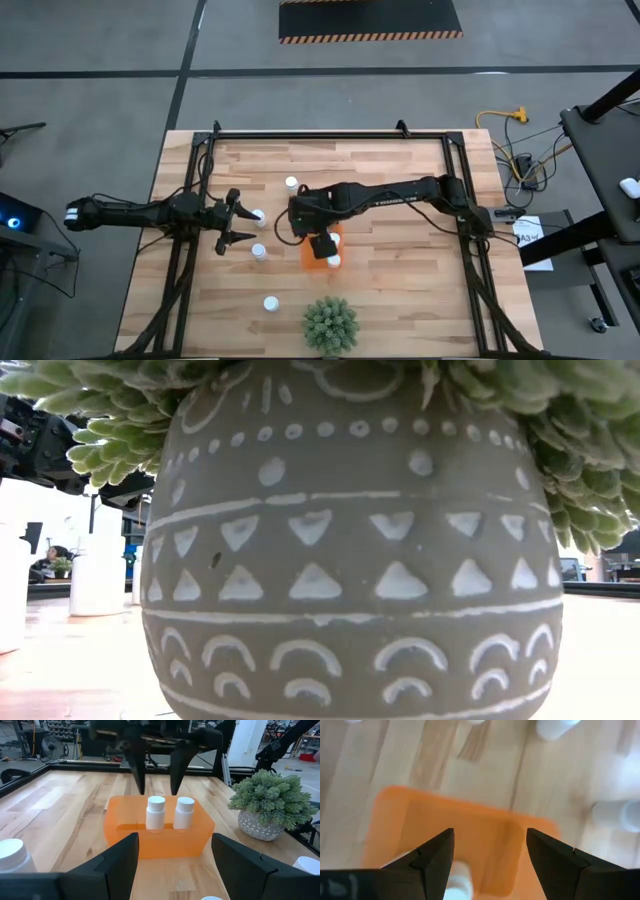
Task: Pick and place pill bottles into a basket
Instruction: Put the white pill bottle into the orange bin
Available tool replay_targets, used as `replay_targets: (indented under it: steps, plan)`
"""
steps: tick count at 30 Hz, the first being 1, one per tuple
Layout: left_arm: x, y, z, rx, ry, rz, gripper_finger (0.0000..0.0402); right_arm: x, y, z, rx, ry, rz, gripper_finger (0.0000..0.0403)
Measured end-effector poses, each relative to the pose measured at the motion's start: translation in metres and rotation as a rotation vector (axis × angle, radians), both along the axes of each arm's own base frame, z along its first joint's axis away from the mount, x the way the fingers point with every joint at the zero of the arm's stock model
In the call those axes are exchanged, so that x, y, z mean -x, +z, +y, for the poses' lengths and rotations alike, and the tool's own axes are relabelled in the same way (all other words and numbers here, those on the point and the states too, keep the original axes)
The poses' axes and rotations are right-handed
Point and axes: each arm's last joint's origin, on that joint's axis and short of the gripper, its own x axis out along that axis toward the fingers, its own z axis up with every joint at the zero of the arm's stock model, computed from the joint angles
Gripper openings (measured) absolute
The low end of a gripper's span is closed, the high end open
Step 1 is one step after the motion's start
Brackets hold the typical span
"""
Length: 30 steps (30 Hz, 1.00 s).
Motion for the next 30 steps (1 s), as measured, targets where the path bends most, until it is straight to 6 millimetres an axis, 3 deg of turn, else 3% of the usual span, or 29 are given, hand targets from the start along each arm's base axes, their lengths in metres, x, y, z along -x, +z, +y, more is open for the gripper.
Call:
replay_targets:
  steps: [6,11,19,30]
  plan:
    - [0.0,0.0,0.0,0.0,-0.001,0.0,0.0233,-0.01,0.002,-0.035,0.01,-0.019,-0.106,0.0244]
    - [0.0,0.0,0.0,0.0,0.0,-0.001,0.0233,-0.019,0.003,-0.076,-0.139,-0.035,-0.25,0.0243]
    - [0.0,0.0,0.0,0.0,0.0,-0.001,0.0233,-0.017,-0.002,-0.129,-0.152,-0.116,-0.338,0.0242]
    - [0.0,0.0,0.0,0.0,0.0,0.0,0.0233,-0.013,-0.021,-0.153,-0.167,-0.207,-0.373,0.0242]
